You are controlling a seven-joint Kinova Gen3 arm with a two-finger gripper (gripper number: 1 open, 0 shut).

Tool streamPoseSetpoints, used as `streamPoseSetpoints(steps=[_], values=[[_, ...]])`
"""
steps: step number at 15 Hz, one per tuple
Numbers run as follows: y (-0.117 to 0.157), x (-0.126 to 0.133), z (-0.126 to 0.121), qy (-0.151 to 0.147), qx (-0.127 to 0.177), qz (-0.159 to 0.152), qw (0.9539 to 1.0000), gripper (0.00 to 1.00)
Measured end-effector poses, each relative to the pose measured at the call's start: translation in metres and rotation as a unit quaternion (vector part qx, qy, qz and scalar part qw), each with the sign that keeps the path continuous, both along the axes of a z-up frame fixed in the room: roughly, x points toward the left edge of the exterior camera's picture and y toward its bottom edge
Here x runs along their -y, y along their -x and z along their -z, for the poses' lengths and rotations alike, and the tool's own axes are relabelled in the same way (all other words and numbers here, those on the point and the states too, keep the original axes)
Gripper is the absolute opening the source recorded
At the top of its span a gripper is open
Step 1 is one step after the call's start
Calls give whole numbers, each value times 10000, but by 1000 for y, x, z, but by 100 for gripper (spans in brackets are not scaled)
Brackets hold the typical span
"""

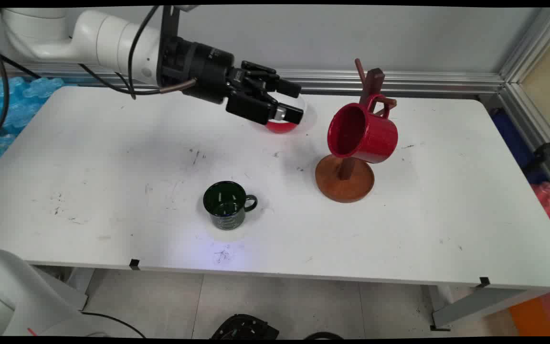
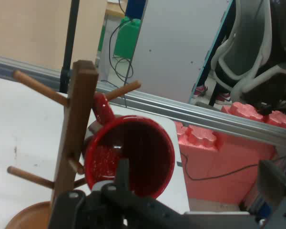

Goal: Pick up the red mug from the rack

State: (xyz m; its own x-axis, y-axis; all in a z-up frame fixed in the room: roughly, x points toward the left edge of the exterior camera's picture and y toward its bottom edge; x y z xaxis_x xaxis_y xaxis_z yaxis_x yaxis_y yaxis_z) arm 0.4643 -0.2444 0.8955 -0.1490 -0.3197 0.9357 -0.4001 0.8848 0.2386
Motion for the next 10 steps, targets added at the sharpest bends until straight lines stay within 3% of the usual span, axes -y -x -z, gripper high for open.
streamPoseSetpoints(steps=[6,10], values=[[26,-4,3,-40,-3,-83,10000,100],[42,-5,4,-221,5,-243,9995,100]])
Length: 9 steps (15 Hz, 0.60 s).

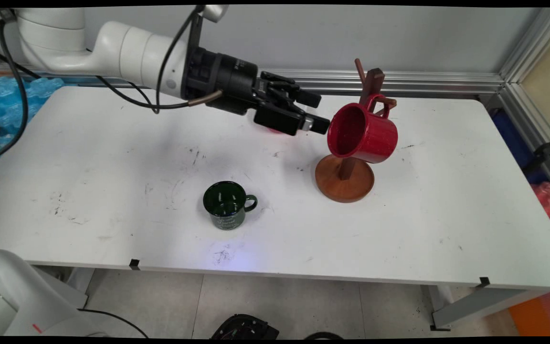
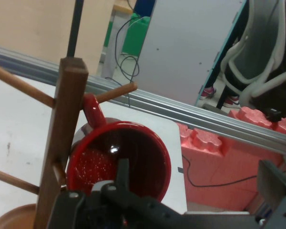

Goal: Pick up the red mug from the rack

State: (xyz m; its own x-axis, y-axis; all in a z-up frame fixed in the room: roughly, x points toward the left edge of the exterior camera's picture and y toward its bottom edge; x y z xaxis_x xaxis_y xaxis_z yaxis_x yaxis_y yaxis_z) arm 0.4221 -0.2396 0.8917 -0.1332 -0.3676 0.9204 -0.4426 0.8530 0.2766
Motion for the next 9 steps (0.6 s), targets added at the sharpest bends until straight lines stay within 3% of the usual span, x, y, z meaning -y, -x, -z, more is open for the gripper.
streamPoseSetpoints(steps=[9], values=[[28,0,1,-641,-1,-343,9974,100]])
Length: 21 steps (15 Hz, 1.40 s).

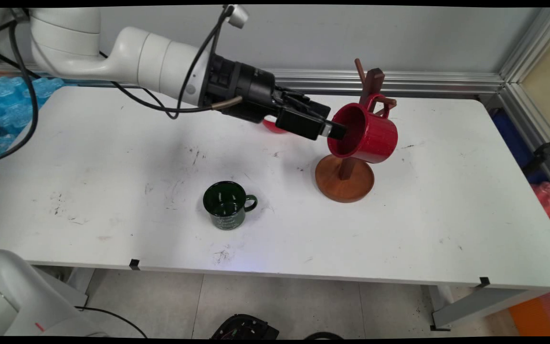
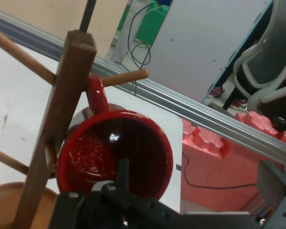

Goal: Pick up the red mug from the rack

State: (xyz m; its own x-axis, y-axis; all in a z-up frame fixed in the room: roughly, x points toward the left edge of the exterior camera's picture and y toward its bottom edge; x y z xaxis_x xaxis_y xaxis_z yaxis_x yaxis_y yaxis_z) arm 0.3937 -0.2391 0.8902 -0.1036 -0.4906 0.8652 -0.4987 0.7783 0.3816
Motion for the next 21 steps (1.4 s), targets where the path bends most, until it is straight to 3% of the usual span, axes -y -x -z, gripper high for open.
streamPoseSetpoints(steps=[9,21], values=[[24,6,1,-336,46,-150,9993,100],[52,19,5,254,379,99,9989,100]])
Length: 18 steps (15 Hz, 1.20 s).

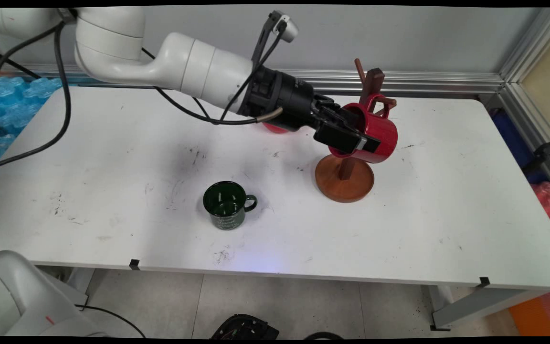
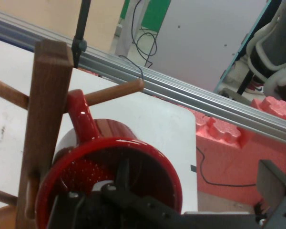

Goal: Pick up the red mug from the rack

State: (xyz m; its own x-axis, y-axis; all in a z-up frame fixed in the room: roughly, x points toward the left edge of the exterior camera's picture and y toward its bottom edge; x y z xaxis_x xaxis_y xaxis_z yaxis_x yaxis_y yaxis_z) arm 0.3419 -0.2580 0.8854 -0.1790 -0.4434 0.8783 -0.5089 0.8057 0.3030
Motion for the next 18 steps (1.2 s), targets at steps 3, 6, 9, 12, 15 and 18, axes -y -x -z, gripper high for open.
streamPoseSetpoints(steps=[3,6,9,12,15,18], values=[[3,3,1,56,63,-4,10000,100],[4,5,3,63,107,-20,9999,100],[4,6,5,48,143,-41,9999,100],[5,7,6,36,165,-54,9998,100],[6,8,7,25,181,-65,9998,0],[6,8,8,16,195,-68,9998,0]])
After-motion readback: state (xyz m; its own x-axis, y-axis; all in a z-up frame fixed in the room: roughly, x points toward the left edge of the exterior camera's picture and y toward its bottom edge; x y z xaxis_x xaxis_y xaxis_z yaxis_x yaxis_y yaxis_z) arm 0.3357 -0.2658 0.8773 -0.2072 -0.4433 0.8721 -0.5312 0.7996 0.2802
